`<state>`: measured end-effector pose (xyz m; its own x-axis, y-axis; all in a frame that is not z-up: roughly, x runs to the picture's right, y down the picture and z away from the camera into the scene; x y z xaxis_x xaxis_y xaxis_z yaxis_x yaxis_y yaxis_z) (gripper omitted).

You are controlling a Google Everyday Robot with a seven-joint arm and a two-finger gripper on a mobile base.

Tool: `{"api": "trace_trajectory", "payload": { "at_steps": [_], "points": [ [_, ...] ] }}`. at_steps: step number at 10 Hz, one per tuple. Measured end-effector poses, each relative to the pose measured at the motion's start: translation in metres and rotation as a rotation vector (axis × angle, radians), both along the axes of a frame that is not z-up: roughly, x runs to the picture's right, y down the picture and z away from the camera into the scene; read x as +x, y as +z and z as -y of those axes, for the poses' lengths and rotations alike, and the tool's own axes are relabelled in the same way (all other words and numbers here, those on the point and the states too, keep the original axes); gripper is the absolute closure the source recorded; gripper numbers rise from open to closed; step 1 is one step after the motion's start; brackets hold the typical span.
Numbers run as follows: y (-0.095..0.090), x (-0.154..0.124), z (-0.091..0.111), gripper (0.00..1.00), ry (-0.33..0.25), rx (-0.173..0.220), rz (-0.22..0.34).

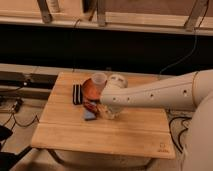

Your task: Knock the bottle over

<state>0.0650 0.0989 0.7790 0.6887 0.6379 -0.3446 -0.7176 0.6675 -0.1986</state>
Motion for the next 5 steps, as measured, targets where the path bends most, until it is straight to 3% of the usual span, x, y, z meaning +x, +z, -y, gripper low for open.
{"api": "trace_trajectory", "payload": {
  "at_steps": [2, 5],
  "points": [
    [0.029, 0.004, 0.039, 1.00, 0.057, 0.070, 0.027],
    [0.052, -0.003, 0.065, 1.00, 0.157, 0.103, 0.079]
  ]
}}
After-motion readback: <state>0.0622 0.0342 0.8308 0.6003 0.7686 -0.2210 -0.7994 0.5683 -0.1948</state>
